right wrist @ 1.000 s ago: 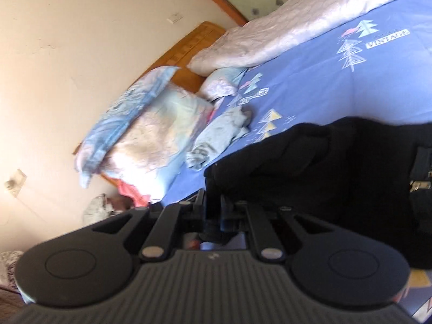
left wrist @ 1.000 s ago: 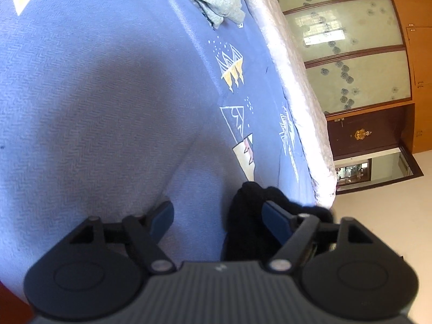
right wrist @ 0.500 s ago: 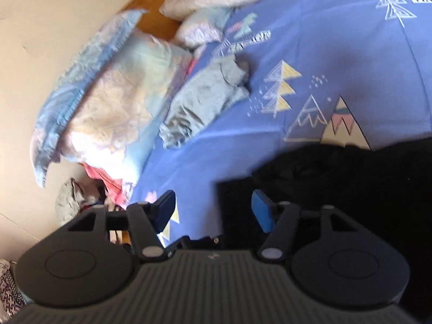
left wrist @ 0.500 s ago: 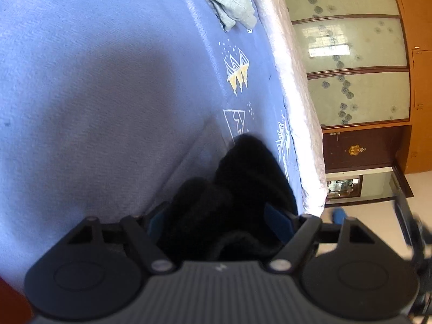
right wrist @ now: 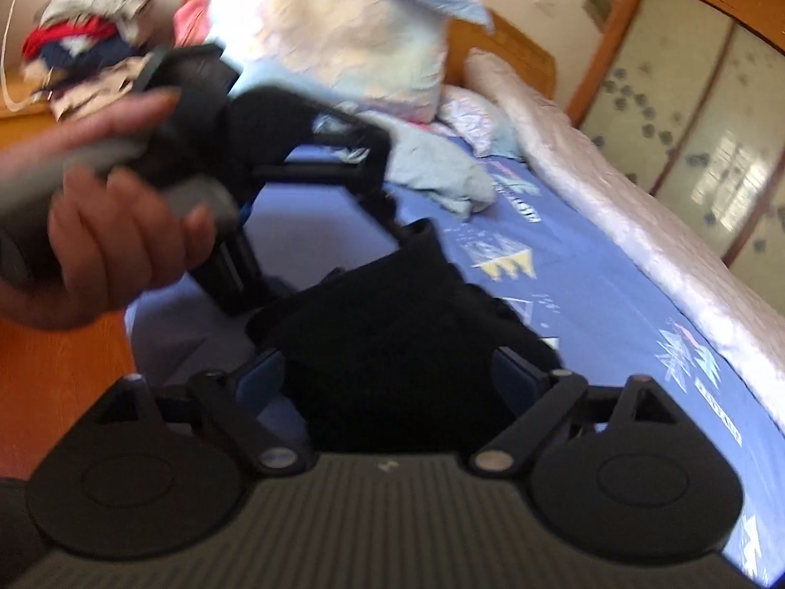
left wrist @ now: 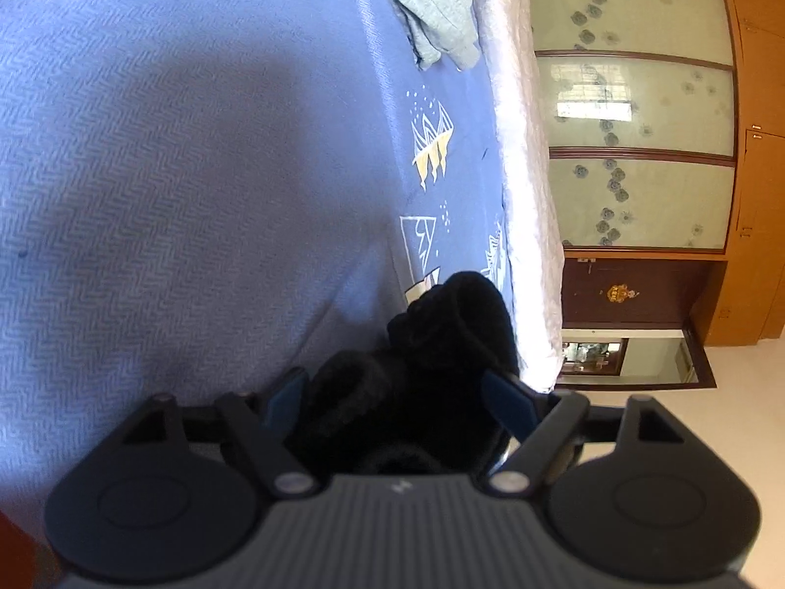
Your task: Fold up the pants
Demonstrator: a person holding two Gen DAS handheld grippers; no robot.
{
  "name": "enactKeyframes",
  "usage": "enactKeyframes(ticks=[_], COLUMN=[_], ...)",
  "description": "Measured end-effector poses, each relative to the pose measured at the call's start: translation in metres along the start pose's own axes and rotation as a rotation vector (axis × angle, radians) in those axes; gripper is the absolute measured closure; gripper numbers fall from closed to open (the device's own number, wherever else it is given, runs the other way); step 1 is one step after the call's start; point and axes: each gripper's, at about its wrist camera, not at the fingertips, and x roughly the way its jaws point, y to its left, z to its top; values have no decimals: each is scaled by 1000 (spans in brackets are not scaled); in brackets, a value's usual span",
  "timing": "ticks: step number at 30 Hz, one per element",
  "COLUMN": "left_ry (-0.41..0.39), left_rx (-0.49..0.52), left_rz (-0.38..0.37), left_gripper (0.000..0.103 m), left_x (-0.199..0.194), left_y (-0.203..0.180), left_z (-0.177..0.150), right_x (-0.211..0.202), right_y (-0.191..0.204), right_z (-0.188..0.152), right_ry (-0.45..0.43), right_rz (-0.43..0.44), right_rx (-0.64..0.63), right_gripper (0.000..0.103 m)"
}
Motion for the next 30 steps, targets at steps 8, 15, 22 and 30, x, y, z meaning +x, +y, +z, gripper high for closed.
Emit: enactKeyframes(ticks=[8, 15, 22, 30], left_ry=[23, 66, -31, 60], left_rx=[47, 150, 183, 363], left_rz=[33, 35, 28, 29], left_gripper=[18, 15, 15, 16], left_x=[20, 35, -8, 21], left_y=[-19, -47, -52, -110], left_z=[12, 22, 26, -30], right_x=[23, 34, -3, -91], right_y=[9, -7, -94, -213], right_z=[14, 6, 15, -56], right_ry=[34, 100, 40, -198], right_rz=[-17, 20, 161, 149], right_rx=[-106, -46, 478, 1134], right_gripper=[2, 7, 68, 69])
